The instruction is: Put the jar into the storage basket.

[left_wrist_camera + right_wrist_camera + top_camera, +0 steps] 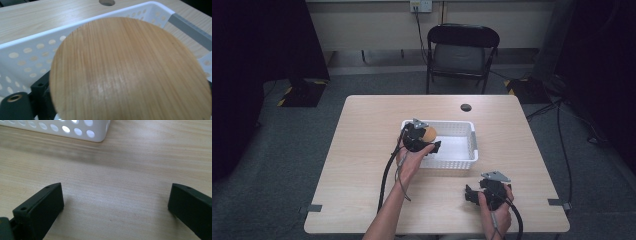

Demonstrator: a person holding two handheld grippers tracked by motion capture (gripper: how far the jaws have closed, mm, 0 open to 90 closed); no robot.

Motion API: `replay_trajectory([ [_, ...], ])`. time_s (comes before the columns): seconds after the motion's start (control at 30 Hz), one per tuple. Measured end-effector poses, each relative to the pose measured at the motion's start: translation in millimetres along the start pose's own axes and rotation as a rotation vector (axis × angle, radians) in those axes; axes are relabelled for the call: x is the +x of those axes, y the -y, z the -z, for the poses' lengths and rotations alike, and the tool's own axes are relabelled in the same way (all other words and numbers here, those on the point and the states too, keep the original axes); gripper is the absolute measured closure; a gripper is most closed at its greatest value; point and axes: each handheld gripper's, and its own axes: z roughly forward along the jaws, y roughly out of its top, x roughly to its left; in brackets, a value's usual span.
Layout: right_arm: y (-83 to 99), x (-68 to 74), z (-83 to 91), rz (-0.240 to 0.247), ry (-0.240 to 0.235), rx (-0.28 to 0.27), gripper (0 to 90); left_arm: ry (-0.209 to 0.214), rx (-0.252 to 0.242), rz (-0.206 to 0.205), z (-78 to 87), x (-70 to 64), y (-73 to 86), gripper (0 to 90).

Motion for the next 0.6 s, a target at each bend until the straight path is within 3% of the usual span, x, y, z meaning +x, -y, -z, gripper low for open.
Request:
replay_trajectory([
  [0.17, 0.0, -0.1, 0.0, 0.001, -0.001, 0.000, 0.0, -0.017, -0.023, 0.027, -0.4, -4.5, -1.5, 3.2],
  [0.37, 0.0, 0.0, 0.0, 0.000, 0.000, 0.000, 0.0, -0.071, -0.024, -0.019, 0.5, -12.0, -2.3, 1.6],
  [0.6, 0.0, 0.0, 0.0, 0.000, 0.000, 0.000, 0.0, -0.070, -0.082, -0.030, 13.2, -12.2, -7.9, 1.5],
])
